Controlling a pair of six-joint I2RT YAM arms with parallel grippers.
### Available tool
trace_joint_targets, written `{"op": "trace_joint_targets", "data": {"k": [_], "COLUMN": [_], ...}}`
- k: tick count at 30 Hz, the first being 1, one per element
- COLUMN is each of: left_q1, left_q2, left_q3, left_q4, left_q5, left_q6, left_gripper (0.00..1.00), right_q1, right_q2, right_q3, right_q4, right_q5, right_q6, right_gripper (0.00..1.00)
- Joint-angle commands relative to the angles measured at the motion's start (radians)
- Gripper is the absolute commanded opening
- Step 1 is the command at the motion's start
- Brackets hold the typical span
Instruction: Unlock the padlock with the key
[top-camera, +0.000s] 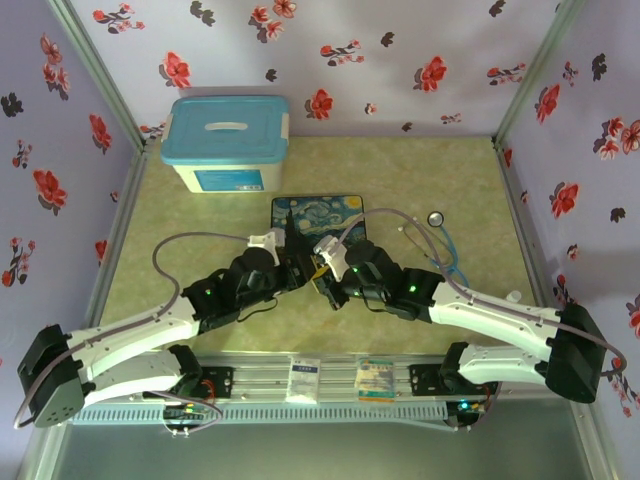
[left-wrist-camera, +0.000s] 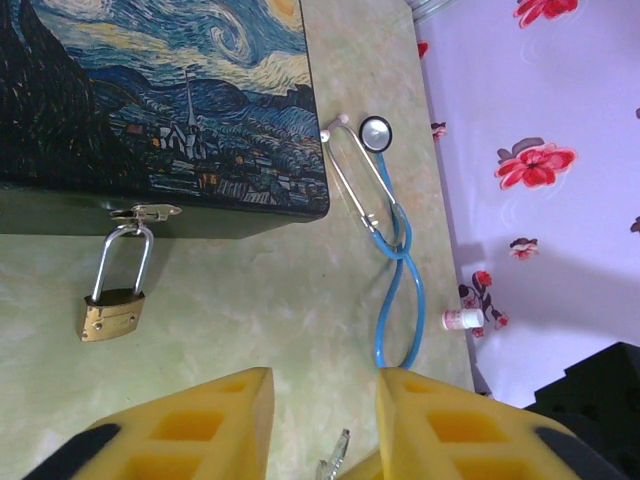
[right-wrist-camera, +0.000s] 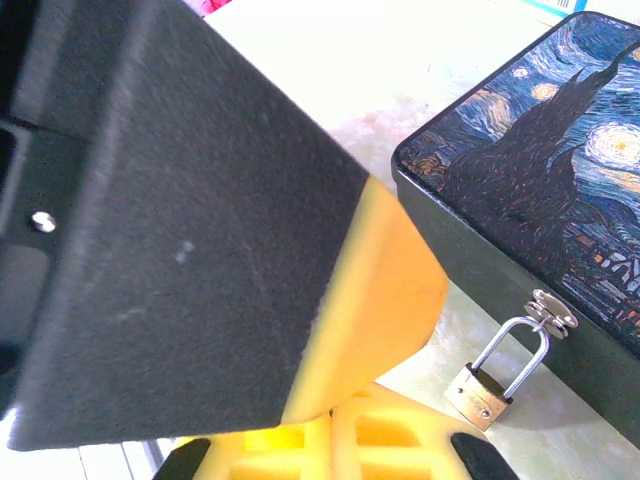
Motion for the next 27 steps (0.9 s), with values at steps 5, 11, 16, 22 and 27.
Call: {"op": "trace_joint_targets", "data": {"k": [5,11,16,22,27], "left_q1": [-0.004,-0.002,0.001,0.003,0.002], "left_q2": [0.027,0.028,0.001,-0.026,-0.038], "left_q3": [0.01,0.028,0.017,-0.04,-0.038], "left_q4": [0.025,0.023,0.057,0.305,0.386], "left_q5": [-0.027,-0.024,-0.034,-0.024,-0.002], "left_q6": [0.019,0.047,0.084,0.136,0.18], "left_gripper": [0.11,0.0,0.0,0.0,0.0], "right_q1": [-0.005,-0.01,-0.103,-0.227,-0.304], "right_q2": [0.017,0.012,-0.067,-0.159,-0.17], "right_q3": [0.014,0.007,-0.051,-0.202,-0.309], "right_q4": [0.024,0.048,0.13,0.51,0.876], "right_q5": [-0.012,0.003,-0.093,-0.31,-0.379], "right_q6": [-0.028,0.0,0.152,0.436,0.645], "right_gripper": [0.0,0.02,0.91,0.99,0.82]}}
